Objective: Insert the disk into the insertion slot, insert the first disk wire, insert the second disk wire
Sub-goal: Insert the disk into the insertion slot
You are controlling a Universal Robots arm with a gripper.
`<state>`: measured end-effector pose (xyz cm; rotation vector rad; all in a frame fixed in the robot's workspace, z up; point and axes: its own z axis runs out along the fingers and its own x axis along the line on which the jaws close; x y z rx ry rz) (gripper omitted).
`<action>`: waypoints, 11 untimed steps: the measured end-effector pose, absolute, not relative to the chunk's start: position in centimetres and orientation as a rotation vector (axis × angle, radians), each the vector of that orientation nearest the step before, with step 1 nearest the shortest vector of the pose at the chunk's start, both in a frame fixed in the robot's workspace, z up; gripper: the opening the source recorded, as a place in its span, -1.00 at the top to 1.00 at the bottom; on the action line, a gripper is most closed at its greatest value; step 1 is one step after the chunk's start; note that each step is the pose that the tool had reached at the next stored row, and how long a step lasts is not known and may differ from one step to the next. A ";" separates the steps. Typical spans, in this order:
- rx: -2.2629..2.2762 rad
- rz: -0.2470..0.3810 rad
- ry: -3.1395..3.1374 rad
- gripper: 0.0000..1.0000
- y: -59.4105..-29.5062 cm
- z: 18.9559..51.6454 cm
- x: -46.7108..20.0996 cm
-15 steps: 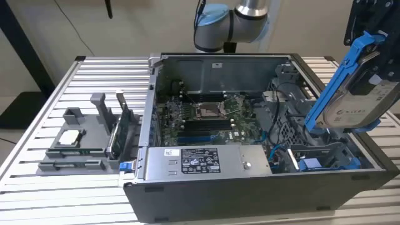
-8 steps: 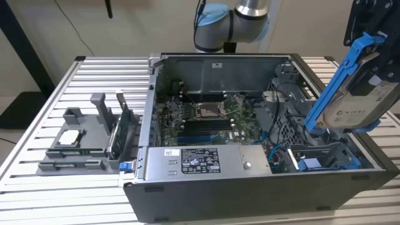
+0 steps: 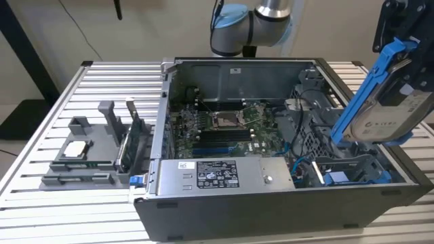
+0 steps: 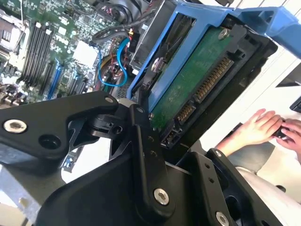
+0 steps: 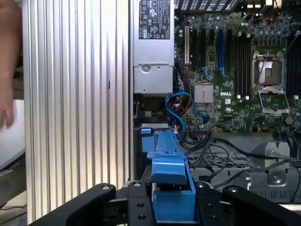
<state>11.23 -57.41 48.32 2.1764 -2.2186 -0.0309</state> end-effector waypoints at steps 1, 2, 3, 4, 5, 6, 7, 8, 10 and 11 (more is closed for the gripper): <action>2.176 -0.030 -2.218 0.34 -57.4 48.3 11.2; 2.175 -0.029 -2.218 0.34 -57.4 48.3 11.2; 2.174 -0.027 -2.218 0.34 -57.4 48.2 11.2; 2.173 -0.026 -2.218 0.34 -57.5 48.2 11.2; 2.172 -0.025 -2.218 0.34 -57.5 48.1 11.2; 2.171 -0.024 -2.218 0.34 -57.5 48.1 11.2; 2.170 -0.022 -2.218 0.34 -57.5 48.0 11.2; 2.169 -0.021 -2.217 0.34 -57.5 48.0 11.2; 2.167 -0.018 -2.217 0.34 -57.5 47.9 11.2; 2.166 -0.017 -2.217 0.34 -57.5 47.8 11.2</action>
